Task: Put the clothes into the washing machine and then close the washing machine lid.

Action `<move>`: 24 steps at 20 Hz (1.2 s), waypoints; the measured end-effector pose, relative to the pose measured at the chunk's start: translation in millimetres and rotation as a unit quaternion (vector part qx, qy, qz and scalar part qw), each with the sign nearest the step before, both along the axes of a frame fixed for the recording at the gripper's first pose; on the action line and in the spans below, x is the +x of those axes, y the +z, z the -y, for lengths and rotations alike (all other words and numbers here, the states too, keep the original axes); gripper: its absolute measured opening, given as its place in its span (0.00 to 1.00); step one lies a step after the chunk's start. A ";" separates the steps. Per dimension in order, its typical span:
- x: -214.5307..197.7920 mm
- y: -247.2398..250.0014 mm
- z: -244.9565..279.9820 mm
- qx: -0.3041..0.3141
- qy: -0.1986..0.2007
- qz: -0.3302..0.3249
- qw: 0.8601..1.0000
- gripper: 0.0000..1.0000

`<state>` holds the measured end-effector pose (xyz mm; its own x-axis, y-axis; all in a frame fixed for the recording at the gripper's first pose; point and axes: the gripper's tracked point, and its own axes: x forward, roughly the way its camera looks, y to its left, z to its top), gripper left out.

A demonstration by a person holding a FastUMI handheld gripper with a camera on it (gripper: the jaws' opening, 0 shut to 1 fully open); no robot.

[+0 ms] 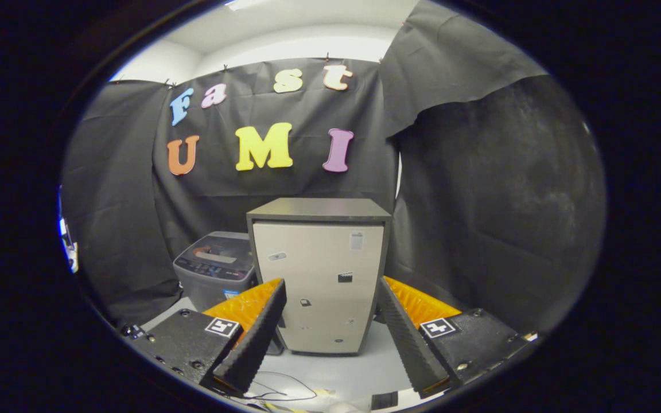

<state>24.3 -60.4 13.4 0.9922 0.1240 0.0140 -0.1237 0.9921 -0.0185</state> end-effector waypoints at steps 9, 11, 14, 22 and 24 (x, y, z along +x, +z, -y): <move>1.6 -5.0 5.1 0.004 -0.006 -0.004 1.000 1.00; 0.2 -5.6 5.6 0.003 -0.007 -0.003 1.000 1.00; -1.0 -2.9 5.7 0.001 -0.007 -0.001 1.000 1.00; -3.6 0.1 2.6 -0.005 -0.002 0.005 1.000 1.00; -2.8 -0.1 2.8 -0.007 -0.002 0.006 1.000 1.00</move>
<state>21.5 -63.2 13.2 0.9925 0.1203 0.0237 -0.1195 0.9923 -0.0334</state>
